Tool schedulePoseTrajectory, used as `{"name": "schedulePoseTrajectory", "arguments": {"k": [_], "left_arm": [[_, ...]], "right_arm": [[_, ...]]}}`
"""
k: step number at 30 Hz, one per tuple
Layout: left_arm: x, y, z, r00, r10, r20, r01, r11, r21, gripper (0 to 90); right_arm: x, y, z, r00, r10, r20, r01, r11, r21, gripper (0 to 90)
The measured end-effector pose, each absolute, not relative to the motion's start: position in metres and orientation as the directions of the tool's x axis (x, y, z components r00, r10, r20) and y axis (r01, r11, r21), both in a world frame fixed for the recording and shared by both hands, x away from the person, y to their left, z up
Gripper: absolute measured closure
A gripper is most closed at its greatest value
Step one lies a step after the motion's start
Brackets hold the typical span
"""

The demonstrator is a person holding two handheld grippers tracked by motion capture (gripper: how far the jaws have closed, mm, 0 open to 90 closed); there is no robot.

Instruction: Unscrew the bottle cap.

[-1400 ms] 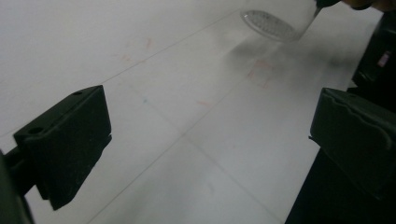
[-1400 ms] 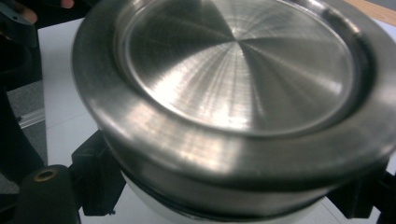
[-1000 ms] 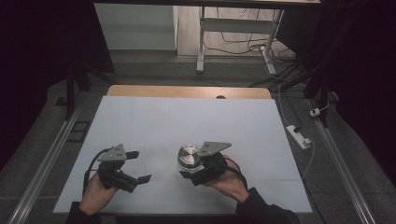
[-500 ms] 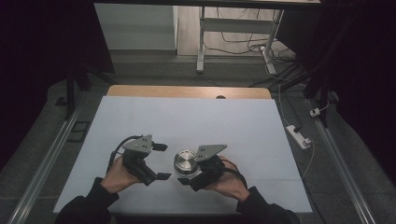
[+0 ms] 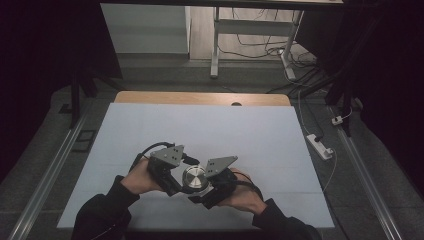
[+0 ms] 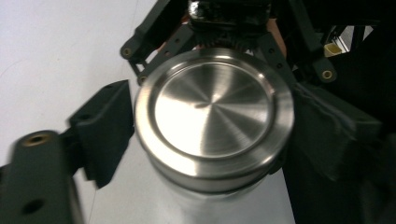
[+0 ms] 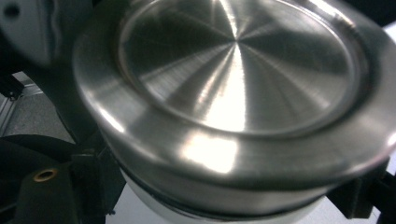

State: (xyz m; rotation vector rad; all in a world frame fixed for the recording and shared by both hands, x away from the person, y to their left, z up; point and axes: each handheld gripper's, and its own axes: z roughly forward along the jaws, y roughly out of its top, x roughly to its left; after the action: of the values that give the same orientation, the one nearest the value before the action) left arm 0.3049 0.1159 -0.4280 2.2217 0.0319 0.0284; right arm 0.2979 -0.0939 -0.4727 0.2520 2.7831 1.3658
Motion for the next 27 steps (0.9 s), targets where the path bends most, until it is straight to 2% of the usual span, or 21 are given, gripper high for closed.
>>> {"name": "schedulePoseTrajectory", "arguments": {"k": [6,10,14,17,19,21,23,27], "left_arm": [[0.296,0.11,-0.426,0.986,0.166,0.03,0.077,-0.606,0.792,20.4],[0.288,0.101,-0.425,0.94,0.337,0.042,0.169,-0.571,0.803,20.4],[0.277,0.084,-0.426,0.85,0.523,0.064,0.254,-0.513,0.82,20.2],[0.275,0.079,-0.423,0.85,0.52,0.087,0.234,-0.521,0.82,11.3],[0.279,0.085,-0.415,0.888,0.458,0.047,0.224,-0.518,0.826,3.3],[0.28,0.096,-0.409,0.916,0.398,0.039,0.193,-0.526,0.829,5.1],[0.282,0.107,-0.405,0.92,0.389,0.048,0.181,-0.529,0.829,5.6],[0.292,0.127,-0.405,0.965,0.261,-0.039,0.167,-0.492,0.854,9.1]], "right_arm": [[0.299,-0.094,-0.473,-0.977,0.212,0.01,0.137,0.592,0.794,15.3],[0.301,-0.095,-0.471,-0.956,0.294,0.008,0.18,0.562,0.807,15.3],[0.303,-0.096,-0.47,-0.913,0.408,0.008,0.244,0.528,0.813,15.3],[0.302,-0.098,-0.469,-0.908,0.419,0.008,0.245,0.514,0.822,15.3],[0.3,-0.098,-0.467,-0.916,0.401,0.012,0.234,0.509,0.828,15.3],[0.299,-0.099,-0.465,-0.925,0.379,0.017,0.221,0.502,0.836,15.3],[0.299,-0.101,-0.464,-0.933,0.358,0.037,0.221,0.488,0.845,15.3],[0.302,-0.104,-0.463,-0.956,0.282,0.086,0.216,0.471,0.855,15.3]]}}
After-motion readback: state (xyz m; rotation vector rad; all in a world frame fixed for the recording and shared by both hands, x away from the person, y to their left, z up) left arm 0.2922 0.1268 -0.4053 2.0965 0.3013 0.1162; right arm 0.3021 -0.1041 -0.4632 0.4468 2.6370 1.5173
